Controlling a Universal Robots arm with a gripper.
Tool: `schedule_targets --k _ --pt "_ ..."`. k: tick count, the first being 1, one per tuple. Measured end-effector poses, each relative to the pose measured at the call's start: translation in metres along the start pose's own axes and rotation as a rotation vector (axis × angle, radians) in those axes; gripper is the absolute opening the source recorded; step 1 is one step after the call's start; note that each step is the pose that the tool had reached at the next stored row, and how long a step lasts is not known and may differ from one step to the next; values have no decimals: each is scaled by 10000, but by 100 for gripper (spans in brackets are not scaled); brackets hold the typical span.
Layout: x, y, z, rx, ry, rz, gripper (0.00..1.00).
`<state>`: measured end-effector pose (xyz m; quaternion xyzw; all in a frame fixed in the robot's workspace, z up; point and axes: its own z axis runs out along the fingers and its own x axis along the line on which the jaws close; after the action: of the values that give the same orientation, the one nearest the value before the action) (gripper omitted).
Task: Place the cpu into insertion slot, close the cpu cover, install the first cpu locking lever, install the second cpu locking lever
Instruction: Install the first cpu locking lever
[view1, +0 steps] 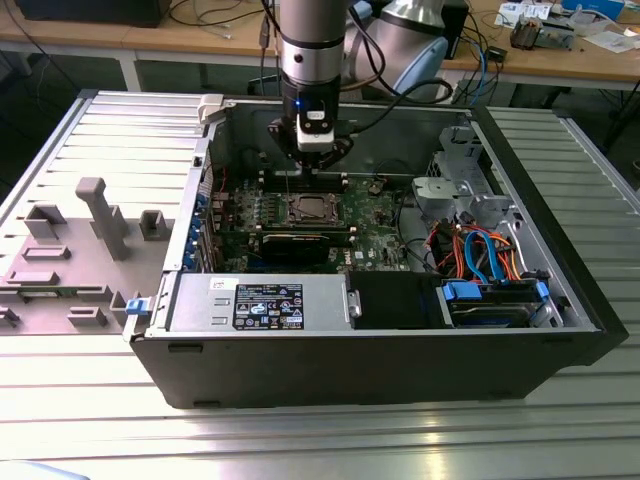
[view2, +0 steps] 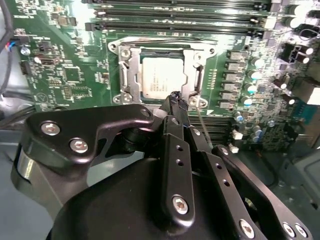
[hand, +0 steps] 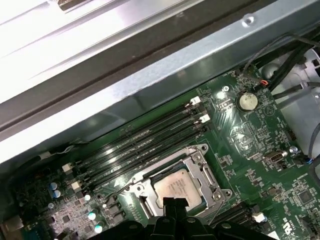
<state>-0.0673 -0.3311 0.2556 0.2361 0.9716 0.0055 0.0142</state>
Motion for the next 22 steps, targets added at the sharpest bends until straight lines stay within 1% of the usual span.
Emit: schedule_targets --k 3,5,10,12,13,22 --pt "64 -33 2 -3 3 -148 11" --pt "94 -49 4 -5 3 -188 11" --pt "204 -106 5 -9 6 -356 11" --pt "221 -114 6 -13 7 -432 11" --pt "221 -114 6 -14 9 -537 11" --pt "222 -116 20 -46 31 -1831 11"
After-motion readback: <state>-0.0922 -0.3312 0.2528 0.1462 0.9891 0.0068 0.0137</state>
